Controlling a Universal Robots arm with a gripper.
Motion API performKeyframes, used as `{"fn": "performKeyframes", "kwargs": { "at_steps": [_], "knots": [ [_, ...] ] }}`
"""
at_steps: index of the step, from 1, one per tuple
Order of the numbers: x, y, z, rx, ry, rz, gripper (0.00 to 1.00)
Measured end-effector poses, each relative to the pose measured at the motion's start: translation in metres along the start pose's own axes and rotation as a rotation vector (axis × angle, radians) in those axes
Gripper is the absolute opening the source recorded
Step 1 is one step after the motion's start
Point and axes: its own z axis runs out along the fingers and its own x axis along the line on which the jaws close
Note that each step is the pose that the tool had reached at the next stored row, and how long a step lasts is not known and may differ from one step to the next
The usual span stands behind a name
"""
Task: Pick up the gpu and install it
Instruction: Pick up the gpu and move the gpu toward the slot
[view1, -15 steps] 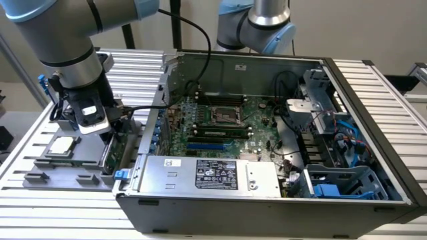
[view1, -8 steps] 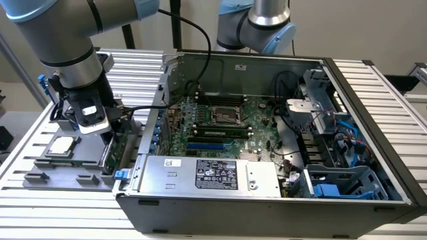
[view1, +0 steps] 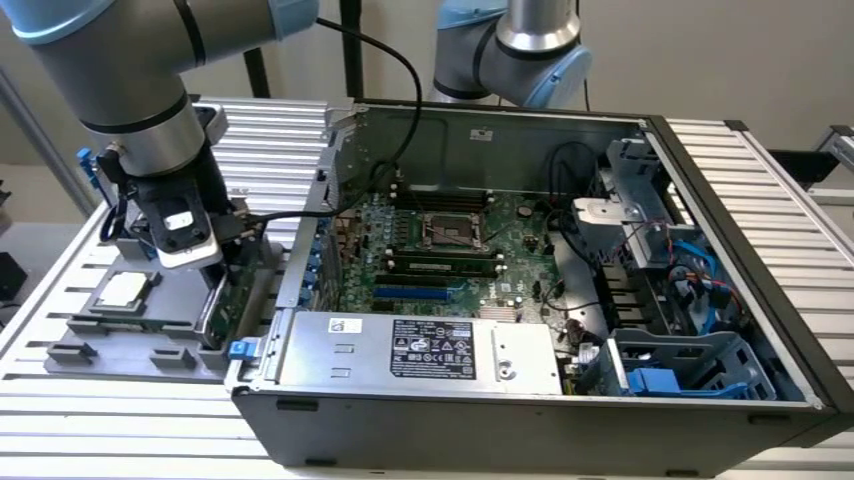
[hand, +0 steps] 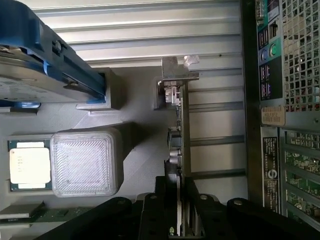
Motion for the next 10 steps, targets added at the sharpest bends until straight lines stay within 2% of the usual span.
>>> {"fn": "performKeyframes", "kwargs": {
  "at_steps": [6, 10],
  "knots": [
    [0.0000, -0.0001, 0.0001, -0.0002, -0.0001, -0.004, 0.00],
    [-0.0001, -0.0003, 0.0001, -0.0013, 0.0014, -0.038, 0.00]
  ]
}}
